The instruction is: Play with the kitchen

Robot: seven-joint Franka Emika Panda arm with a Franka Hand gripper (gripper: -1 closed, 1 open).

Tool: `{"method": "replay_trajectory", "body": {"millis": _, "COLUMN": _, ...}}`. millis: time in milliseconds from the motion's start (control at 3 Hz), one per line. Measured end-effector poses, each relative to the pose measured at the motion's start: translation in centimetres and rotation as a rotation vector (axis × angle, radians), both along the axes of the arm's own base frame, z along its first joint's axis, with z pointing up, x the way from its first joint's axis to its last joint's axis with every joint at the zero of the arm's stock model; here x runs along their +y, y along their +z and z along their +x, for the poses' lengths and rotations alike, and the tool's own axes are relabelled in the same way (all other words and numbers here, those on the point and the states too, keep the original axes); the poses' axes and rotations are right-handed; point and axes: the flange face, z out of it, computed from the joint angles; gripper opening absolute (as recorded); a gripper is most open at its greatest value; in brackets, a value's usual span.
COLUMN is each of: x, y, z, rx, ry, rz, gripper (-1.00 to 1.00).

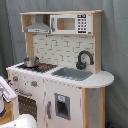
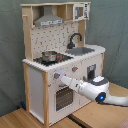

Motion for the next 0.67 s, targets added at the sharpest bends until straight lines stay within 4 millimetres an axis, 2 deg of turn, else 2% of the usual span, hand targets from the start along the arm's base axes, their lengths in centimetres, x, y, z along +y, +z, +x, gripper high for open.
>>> {"method": "replay_trajectory", "body": {"millis": 333, "x": 0.6, "y": -0.5, "z": 1.7, "rx": 0.004, "ry": 0.006, "rz": 0.062, "gripper": 1.00}}
{"method": "replay_trajectory", "body": {"millis": 667, "x": 2.5, "y": 0.1, "z": 3.0, "rx": -0.003, "ry": 0.027, "rz": 0.100, "gripper": 1.00}}
